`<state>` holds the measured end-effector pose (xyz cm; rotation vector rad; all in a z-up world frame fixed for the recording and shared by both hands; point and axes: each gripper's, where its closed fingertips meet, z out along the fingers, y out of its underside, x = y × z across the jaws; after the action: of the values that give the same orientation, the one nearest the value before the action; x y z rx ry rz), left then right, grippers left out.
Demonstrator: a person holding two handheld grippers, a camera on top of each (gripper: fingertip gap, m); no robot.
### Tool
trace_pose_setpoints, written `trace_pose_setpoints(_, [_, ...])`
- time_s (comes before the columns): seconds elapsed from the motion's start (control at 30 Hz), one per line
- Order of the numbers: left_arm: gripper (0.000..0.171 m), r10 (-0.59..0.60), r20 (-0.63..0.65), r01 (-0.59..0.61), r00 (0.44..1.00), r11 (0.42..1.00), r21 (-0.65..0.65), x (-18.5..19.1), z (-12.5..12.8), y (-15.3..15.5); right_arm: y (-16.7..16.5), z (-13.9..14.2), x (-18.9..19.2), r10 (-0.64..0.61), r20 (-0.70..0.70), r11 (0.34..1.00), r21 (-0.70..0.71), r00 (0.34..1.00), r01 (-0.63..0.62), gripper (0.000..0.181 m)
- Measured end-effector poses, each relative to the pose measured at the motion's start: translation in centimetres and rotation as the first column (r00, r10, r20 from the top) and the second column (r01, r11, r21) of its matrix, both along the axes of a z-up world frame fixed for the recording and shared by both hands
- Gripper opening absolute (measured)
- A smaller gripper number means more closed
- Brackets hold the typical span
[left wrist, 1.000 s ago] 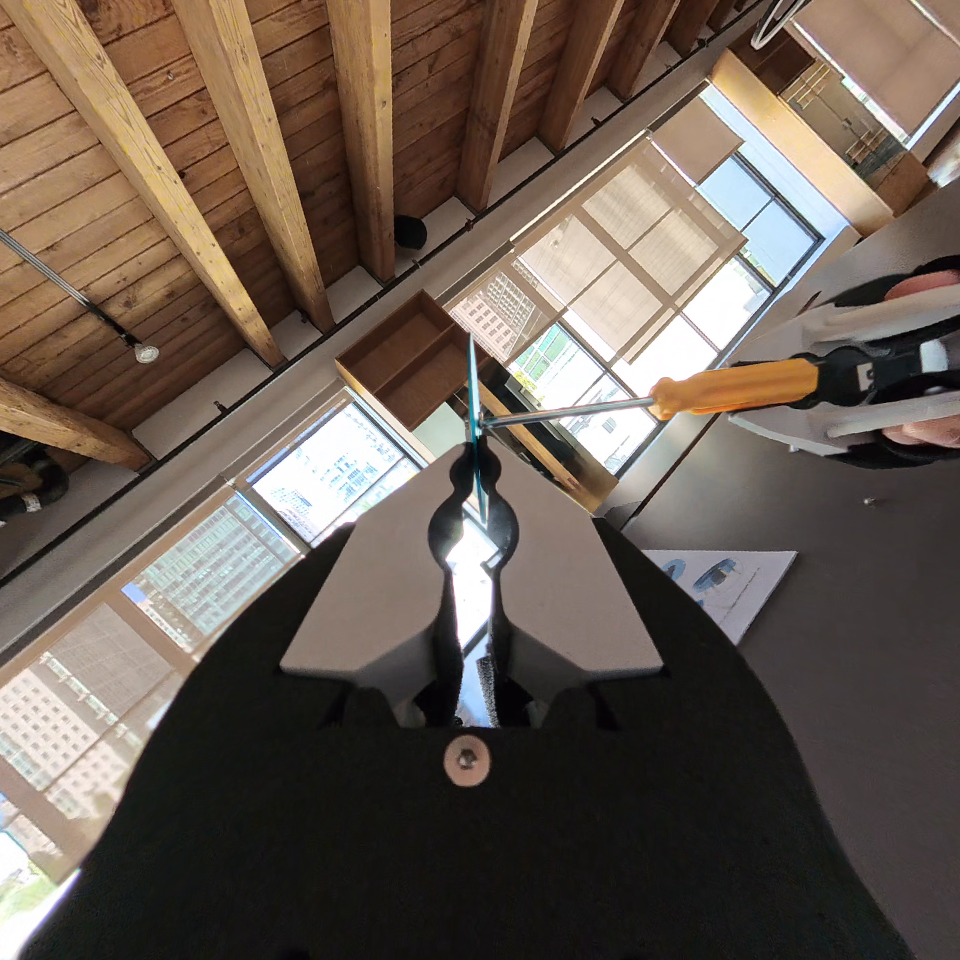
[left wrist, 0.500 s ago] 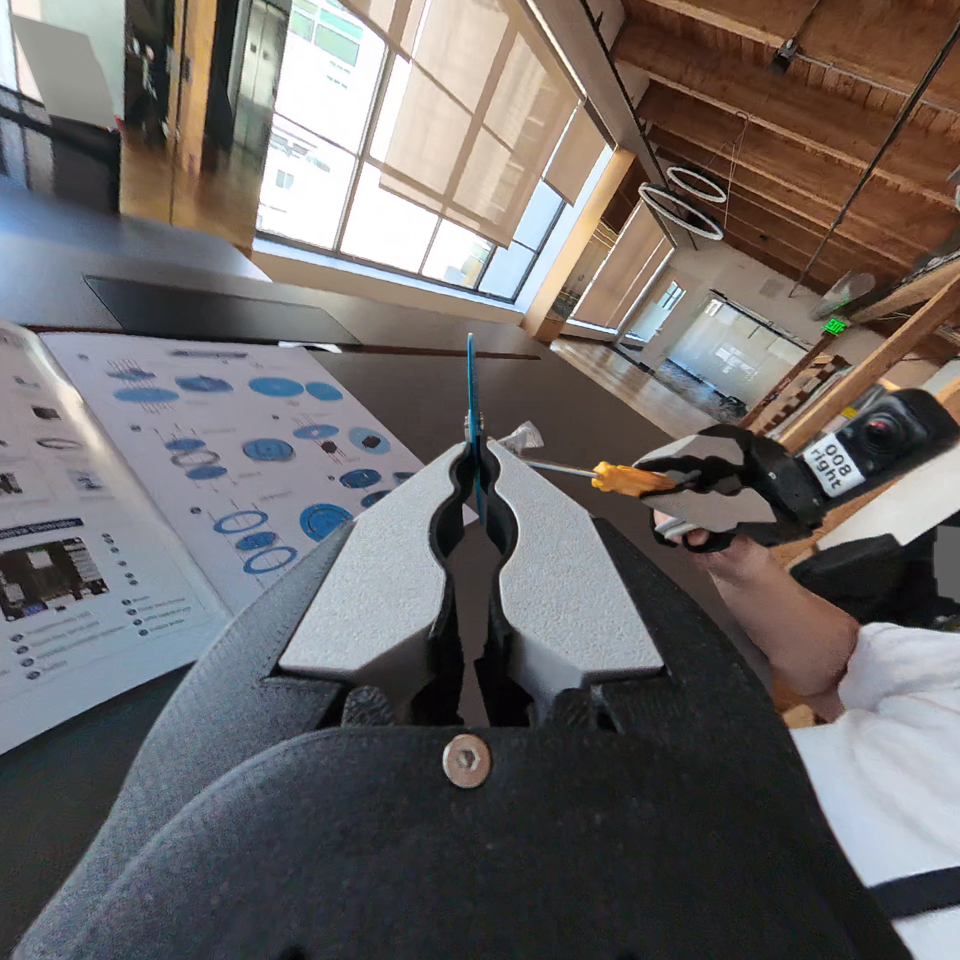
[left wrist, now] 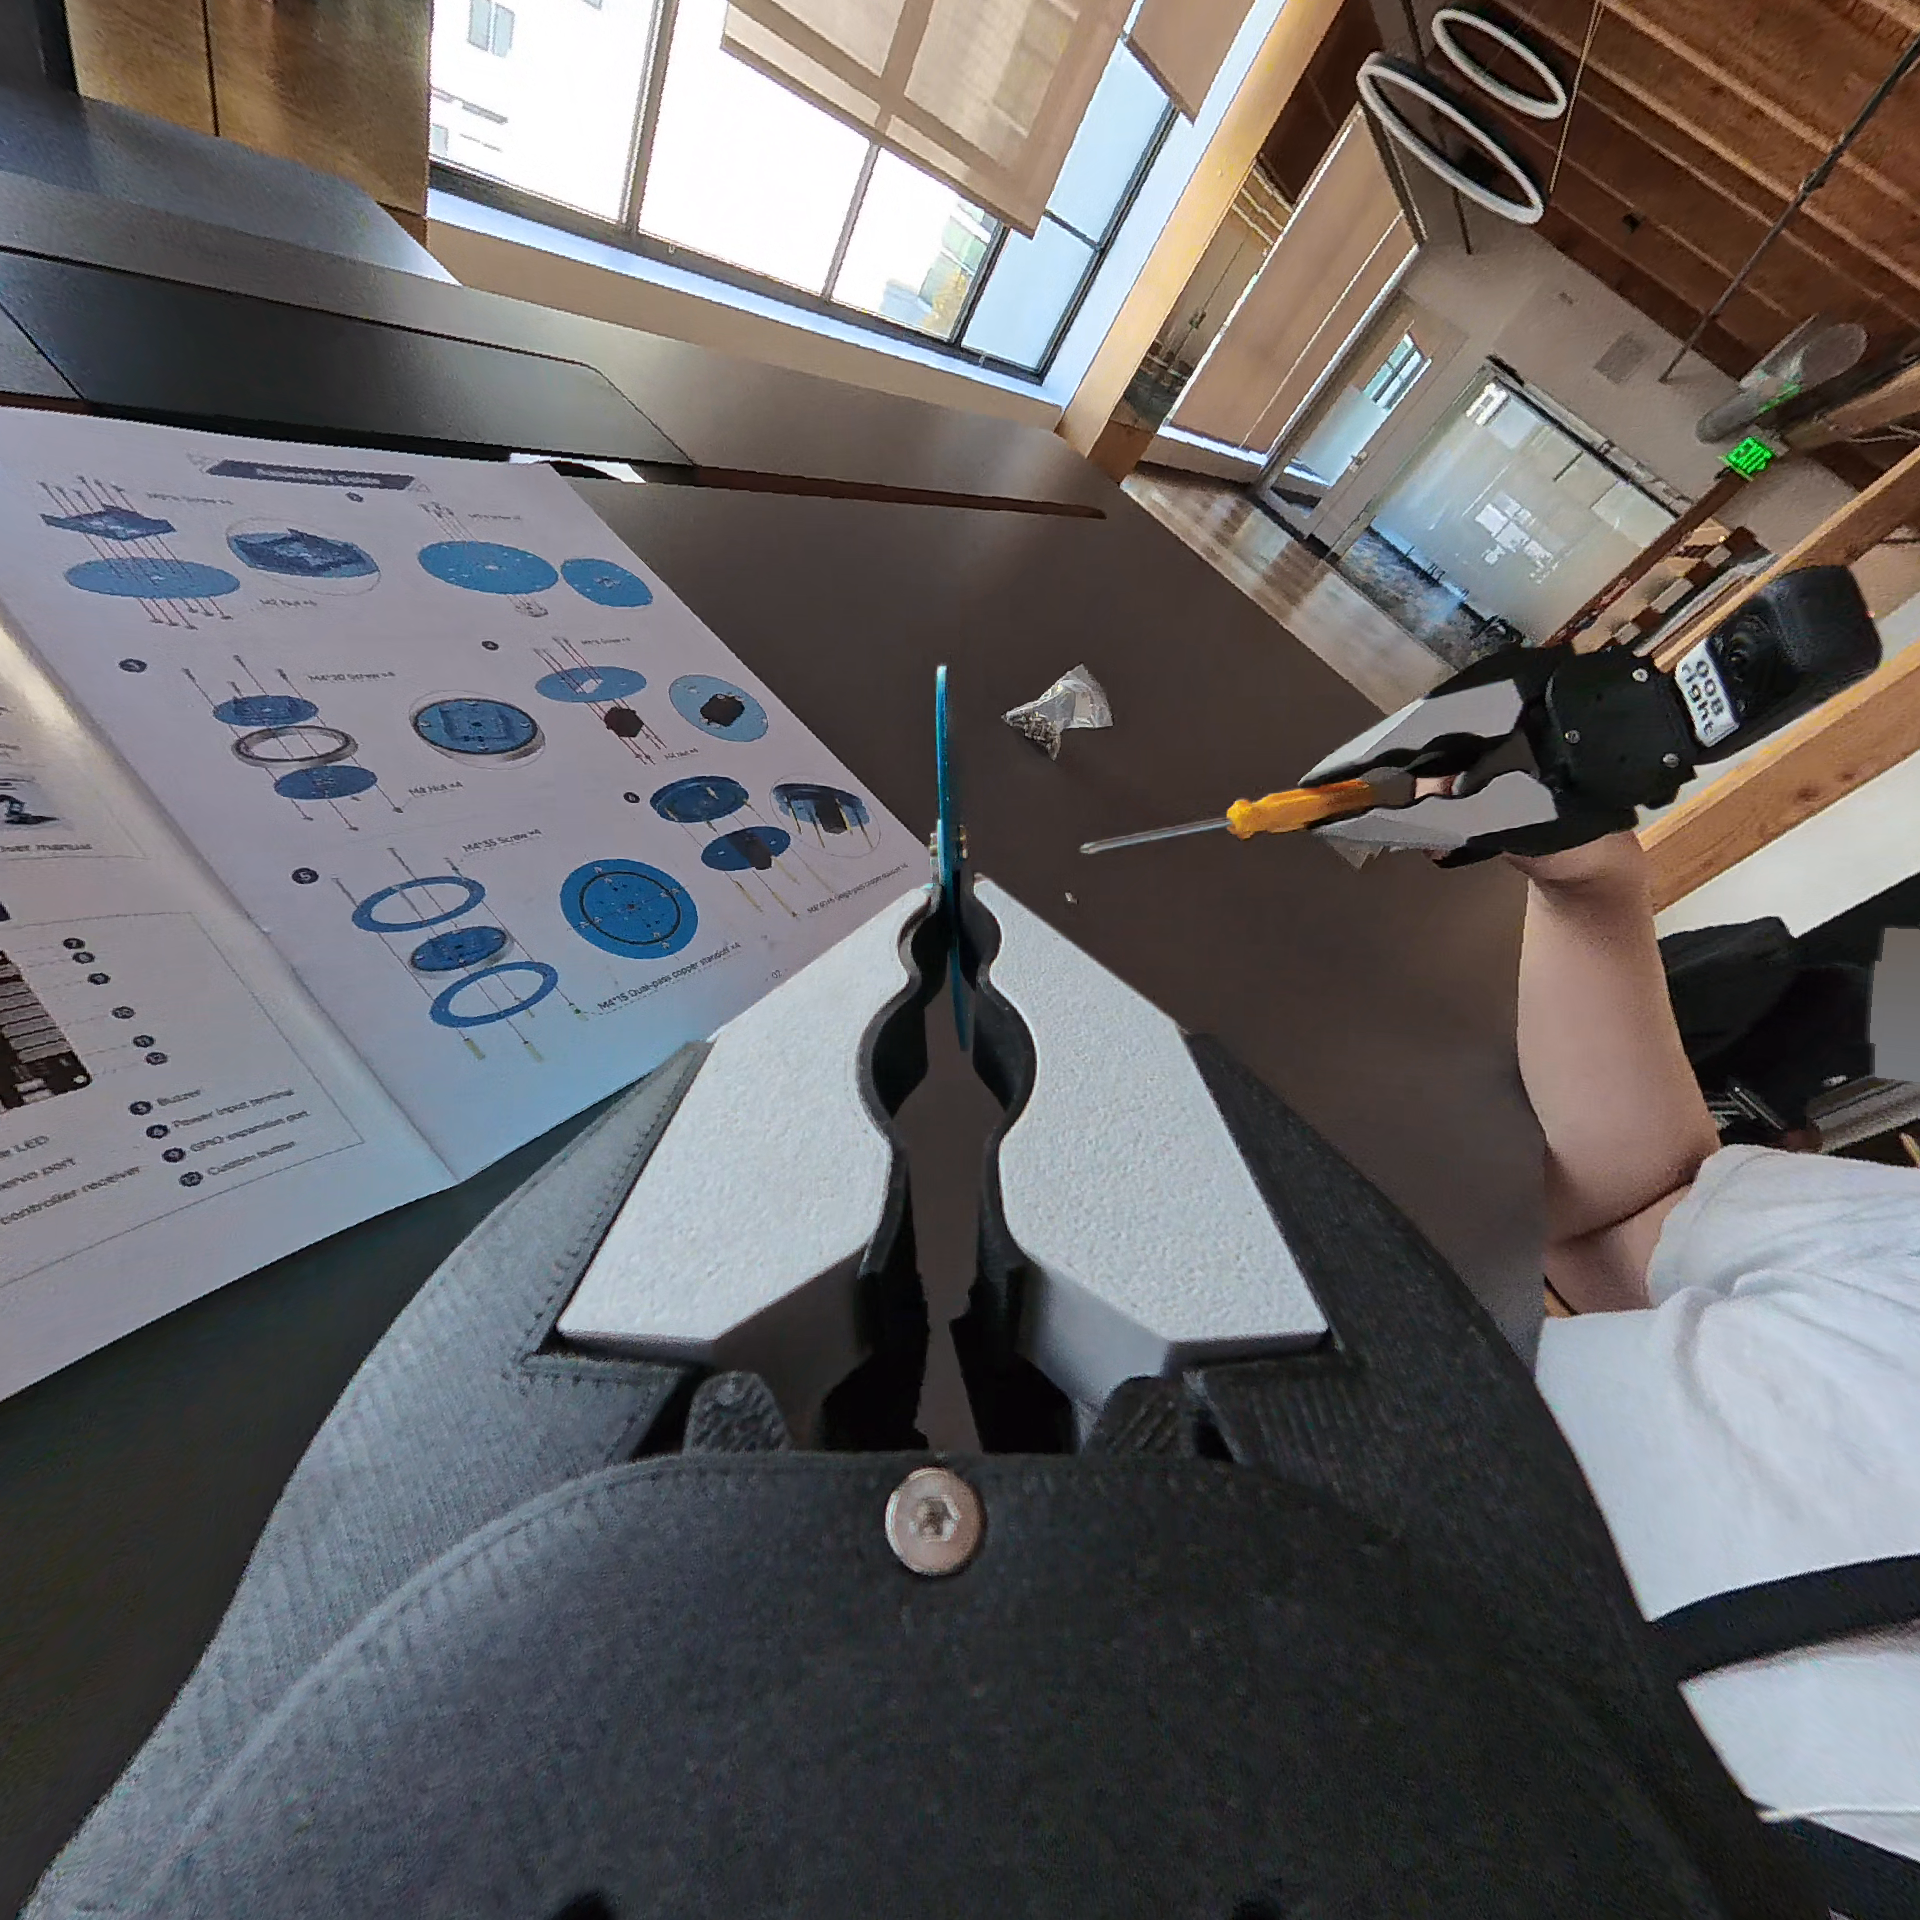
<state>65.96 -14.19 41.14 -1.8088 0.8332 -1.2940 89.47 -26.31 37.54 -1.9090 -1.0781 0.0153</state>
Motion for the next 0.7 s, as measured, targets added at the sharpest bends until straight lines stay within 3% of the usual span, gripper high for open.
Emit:
trace_pose_setpoints(0.1, [0.0,0.008,-0.022,-0.008,1.0,1.0,0.014,0.1,-0.3,0.0,-0.3,0.2,-0.4,-0.002,-0.025,1.0,-0.023,1.0,0.001,0.016])
trace_pose_setpoints(0.23, [0.0,0.016,-0.035,-0.015,0.999,1.0,0.023,0.1,-0.5,0.0,-0.7,0.9,-1.8,-0.185,-0.032,0.983,0.016,0.982,0.185,0.016])
trace_pose_setpoints(0.33, [0.0,0.041,-0.048,-0.039,0.998,0.998,0.041,-0.1,-0.7,0.4,-1.8,-0.5,-2.8,-0.407,-0.104,0.913,-0.021,0.908,0.407,0.015])
trace_pose_setpoints(0.47, [0.0,0.047,-0.05,-0.046,0.998,0.999,0.016,0.0,-1.3,0.7,-3.0,-1.6,-5.6,-0.505,-0.299,0.859,-0.082,0.809,0.506,0.01])
trace_pose_setpoints(0.7, [0.0,0.005,-0.046,-0.007,0.999,0.999,-0.041,0.7,-2.2,-0.1,-3.7,-2.8,-7.0,-0.534,-0.144,0.825,0.127,0.833,0.551,0.01])
